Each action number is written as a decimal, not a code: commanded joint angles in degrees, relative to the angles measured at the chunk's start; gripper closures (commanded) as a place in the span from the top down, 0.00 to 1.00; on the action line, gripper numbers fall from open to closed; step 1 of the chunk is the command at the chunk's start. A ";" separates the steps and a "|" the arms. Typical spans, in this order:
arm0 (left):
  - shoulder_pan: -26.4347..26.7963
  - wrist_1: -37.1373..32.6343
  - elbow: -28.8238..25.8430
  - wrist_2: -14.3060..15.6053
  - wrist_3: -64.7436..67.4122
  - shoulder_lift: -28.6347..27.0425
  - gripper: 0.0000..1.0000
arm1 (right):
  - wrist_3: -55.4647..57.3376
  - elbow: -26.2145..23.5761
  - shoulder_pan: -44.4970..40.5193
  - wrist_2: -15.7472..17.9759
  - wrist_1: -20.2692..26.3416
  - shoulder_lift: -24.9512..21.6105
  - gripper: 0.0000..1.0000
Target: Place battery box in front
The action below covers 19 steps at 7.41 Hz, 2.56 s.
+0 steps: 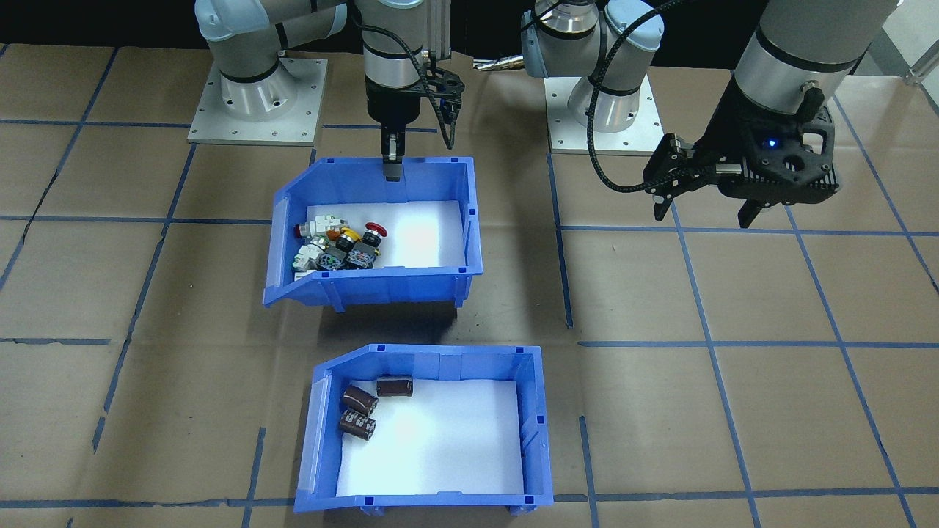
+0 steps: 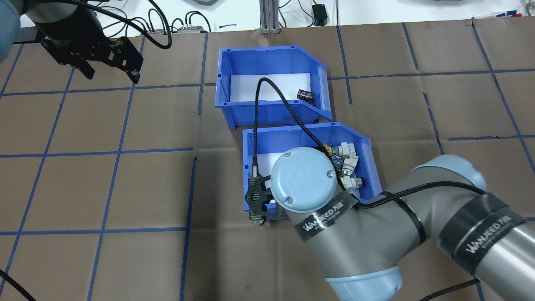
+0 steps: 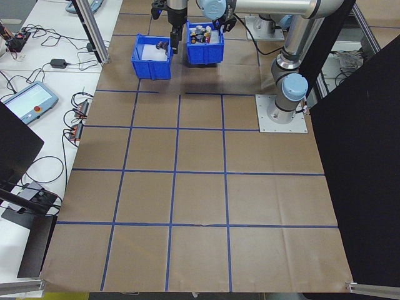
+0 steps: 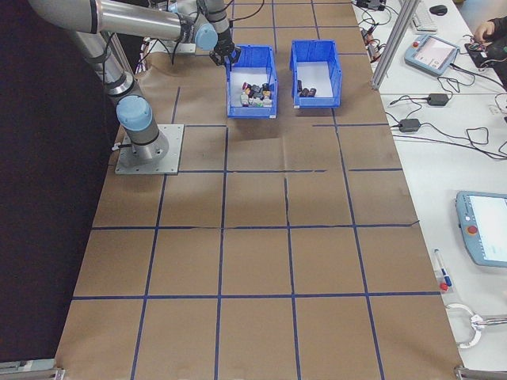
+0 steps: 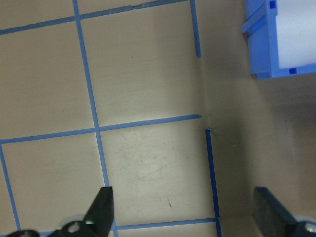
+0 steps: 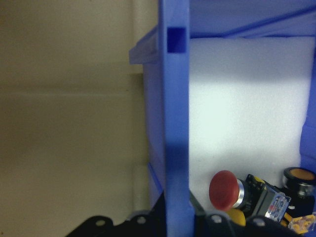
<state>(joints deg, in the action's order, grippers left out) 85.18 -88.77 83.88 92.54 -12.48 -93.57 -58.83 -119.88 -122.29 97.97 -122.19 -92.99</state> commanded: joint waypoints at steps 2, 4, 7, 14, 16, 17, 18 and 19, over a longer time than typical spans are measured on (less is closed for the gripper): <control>0.07 -0.08 0.06 0.01 0.35 0.05 1.00 | 4.17 0.97 -2.33 0.73 0.19 2.55 0.00; -0.02 0.00 0.06 -0.07 0.53 -0.04 1.00 | 4.25 -0.17 -2.33 1.52 0.19 2.90 0.00; -0.02 0.00 0.41 -0.25 0.70 -0.04 1.00 | 4.78 -2.20 -2.42 1.26 -5.59 3.52 0.00; -0.02 0.00 1.02 -0.16 0.62 0.05 1.00 | 4.61 -2.20 -2.42 1.87 -5.70 2.39 1.00; -0.02 0.53 0.94 -0.25 0.79 -0.39 1.00 | 4.61 -1.59 -1.12 2.31 -2.65 -2.17 1.00; -0.02 0.53 0.94 -0.16 0.79 -0.30 1.00 | 4.69 -0.80 0.20 2.14 -0.88 -4.45 1.00; -0.02 0.53 0.85 0.01 0.70 0.22 1.00 | 5.83 0.95 4.22 1.61 -0.34 -5.61 1.00; -0.02 -0.08 0.94 0.54 0.62 0.49 1.00 | 9.14 3.40 9.48 -2.57 3.93 -5.79 1.00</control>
<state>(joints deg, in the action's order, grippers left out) 85.17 -88.40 84.78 92.61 -11.77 -93.44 -52.60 -119.04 -118.35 98.78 -122.02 -97.86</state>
